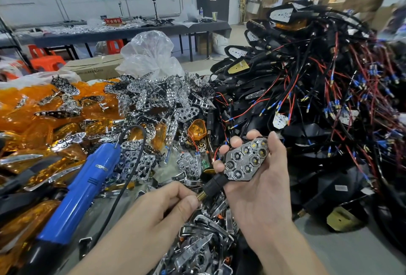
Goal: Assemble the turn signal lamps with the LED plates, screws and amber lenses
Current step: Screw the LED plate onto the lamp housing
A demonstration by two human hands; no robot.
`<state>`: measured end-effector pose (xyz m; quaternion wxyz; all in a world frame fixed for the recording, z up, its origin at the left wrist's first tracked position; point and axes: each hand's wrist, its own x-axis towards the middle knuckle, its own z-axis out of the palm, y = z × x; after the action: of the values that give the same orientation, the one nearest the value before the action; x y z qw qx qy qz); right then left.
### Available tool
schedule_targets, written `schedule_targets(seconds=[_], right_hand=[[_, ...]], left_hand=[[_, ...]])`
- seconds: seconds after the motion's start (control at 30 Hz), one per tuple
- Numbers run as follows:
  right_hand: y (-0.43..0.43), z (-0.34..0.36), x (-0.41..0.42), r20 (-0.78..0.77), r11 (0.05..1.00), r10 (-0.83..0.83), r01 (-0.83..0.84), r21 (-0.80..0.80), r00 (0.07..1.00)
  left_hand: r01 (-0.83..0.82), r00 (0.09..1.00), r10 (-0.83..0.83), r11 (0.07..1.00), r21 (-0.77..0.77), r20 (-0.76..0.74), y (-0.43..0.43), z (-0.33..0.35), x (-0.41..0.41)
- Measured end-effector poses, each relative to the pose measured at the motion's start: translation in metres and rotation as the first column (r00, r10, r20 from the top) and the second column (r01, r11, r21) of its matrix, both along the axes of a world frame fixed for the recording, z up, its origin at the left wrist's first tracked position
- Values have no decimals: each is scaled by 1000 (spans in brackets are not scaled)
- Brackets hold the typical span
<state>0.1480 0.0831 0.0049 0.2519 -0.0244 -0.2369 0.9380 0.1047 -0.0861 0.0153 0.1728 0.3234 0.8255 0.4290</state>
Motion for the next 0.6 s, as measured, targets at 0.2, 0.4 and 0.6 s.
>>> schedule_targets(seconds=[0.2, 0.4, 0.6], right_hand=[[-1, 2, 1, 20, 1000, -3, 4, -11, 1000], [1, 5, 2, 24, 1000, -1, 2, -31, 1000], [2, 5, 4, -1, 998, 20, -20, -59, 1000]], left_hand=[[-18, 999, 18, 1000, 6, 32, 0, -6, -2], [6, 999, -8, 999, 47, 42, 1, -4, -2], [58, 992, -66, 996, 74, 110, 1, 0, 1]])
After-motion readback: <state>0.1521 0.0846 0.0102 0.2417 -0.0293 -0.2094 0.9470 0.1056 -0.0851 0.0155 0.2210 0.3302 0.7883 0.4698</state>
